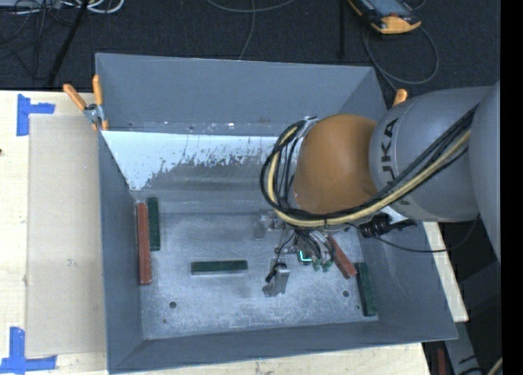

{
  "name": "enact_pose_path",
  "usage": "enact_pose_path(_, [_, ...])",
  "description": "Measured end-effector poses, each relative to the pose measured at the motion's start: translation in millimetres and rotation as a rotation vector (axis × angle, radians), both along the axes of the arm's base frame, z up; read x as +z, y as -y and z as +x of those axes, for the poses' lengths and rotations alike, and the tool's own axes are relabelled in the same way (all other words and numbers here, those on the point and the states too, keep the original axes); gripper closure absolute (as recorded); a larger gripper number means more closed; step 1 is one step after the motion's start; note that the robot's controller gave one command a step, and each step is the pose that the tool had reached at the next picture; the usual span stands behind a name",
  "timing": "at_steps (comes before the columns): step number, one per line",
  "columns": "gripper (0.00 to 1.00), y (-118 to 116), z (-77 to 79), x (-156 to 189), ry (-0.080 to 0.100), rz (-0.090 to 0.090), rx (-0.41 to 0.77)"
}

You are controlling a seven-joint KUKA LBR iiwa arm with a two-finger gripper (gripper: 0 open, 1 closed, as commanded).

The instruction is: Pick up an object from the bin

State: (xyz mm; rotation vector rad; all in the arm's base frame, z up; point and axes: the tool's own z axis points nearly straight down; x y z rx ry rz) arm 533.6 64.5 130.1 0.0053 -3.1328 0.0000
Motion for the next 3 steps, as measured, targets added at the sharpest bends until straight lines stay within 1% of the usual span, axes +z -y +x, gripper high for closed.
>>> enact_pose_path(1, [0.00, -31.8, 10.7, -63.9, 0.002, 0.001, 0.083])
enact_pose_path(2, [1.00, -30.7, 12.4, -60.4, 0.007, 0.001, 0.079])
enact_pose_path(3, [1.00, -56.4, 19.1, 53.3, 0.017, 0.003, 0.084])
